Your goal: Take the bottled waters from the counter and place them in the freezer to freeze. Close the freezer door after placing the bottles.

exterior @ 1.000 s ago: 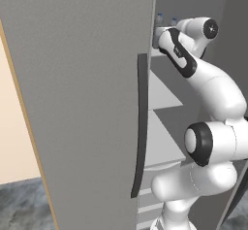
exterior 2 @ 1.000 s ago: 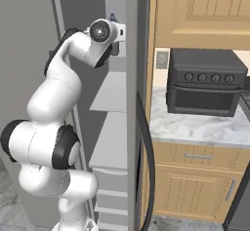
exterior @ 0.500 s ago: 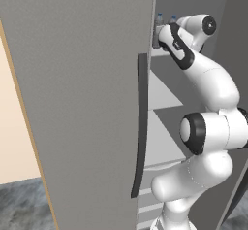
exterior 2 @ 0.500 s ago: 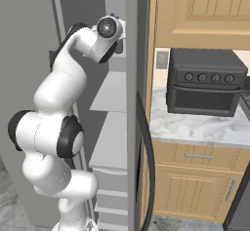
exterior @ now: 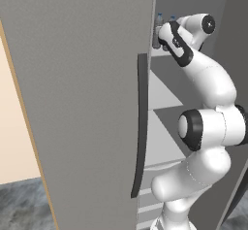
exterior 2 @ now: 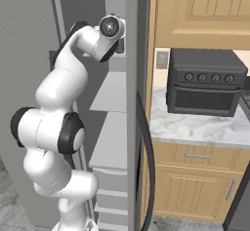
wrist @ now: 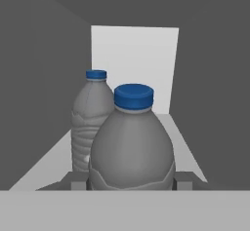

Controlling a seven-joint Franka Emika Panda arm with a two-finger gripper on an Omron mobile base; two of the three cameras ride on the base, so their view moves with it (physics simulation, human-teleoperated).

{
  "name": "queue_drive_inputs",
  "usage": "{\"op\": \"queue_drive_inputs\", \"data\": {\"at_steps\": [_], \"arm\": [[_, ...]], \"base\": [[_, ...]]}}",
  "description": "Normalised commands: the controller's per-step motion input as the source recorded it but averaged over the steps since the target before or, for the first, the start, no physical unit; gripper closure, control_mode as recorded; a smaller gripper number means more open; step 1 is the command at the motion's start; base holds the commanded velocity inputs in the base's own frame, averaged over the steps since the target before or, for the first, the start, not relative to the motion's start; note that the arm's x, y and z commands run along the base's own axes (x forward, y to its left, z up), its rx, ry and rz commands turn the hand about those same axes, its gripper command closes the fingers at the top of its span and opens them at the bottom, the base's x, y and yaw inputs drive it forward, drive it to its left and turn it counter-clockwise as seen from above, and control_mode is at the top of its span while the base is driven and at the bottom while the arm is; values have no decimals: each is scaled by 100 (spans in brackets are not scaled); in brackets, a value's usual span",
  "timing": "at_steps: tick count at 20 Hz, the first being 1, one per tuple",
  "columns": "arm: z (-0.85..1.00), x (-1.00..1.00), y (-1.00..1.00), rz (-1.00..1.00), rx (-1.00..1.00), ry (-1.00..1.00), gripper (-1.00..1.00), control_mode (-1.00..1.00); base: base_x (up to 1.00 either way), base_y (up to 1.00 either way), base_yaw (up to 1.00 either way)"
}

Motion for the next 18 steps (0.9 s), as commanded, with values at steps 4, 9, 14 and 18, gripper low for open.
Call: {"op": "queue_drive_inputs", "data": {"at_steps": [4,9,14,18], "arm": [[-15,6,0,0,0,5,100,-100],[-14,1,0,0,0,0,100,-100],[-20,0,0,0,0,0,100,-100],[-11,0,0,0,0,0,100,-100]], "base": [[0,0,0],[0,0,0],[0,0,0],[0,0,0]]}}
